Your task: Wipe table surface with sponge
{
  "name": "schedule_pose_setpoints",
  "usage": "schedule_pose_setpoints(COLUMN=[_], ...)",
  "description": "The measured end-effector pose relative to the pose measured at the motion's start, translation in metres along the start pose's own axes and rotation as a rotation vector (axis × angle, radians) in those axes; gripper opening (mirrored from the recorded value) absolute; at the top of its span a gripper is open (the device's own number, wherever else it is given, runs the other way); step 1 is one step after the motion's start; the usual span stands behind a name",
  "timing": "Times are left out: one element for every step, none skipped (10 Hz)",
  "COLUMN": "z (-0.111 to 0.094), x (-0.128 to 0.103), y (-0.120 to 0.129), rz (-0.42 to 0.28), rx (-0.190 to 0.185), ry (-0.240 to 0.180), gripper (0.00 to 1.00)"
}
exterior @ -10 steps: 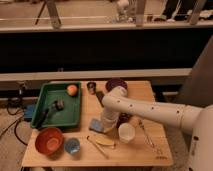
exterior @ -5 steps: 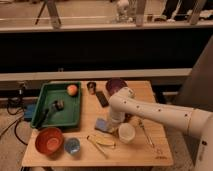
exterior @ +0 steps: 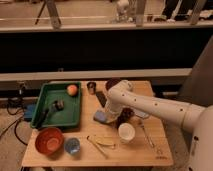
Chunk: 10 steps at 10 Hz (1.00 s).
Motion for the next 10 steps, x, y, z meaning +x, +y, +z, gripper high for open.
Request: schedule_pose_setpoints(z=[0.001, 0.004, 0.006, 0.006, 0.006, 0.006, 0.005, 0.004, 0.003, 0.004], x=[-0.011, -0.020, -0.033, -0.039, -0.041, -0.041, -0.038, -0.036, -0.032, -0.032], y=[-0.017, -0.024, -0.029, -0.027, -0.022, -0.009, 0.005, 0.017, 0.035, 0.048], rz=[-0.001, -0.006, -0.016, -0.021, -0.028, -0.033, -0.035, -0.036, -0.037, -0.046], rx=[0.013, 0.017, 0.019, 0.017, 0.012, 0.003, -0.007, -0.015, -0.029, -0.043], ry=[-0.009, -0.014, -0.022, -0.024, -0.022, -0.017, -0.013, -0.012, -0.010, -0.011], gripper=[0.04, 0.04, 0.04, 0.04, 0.04, 0.04, 0.04, 0.04, 0.04, 0.04])
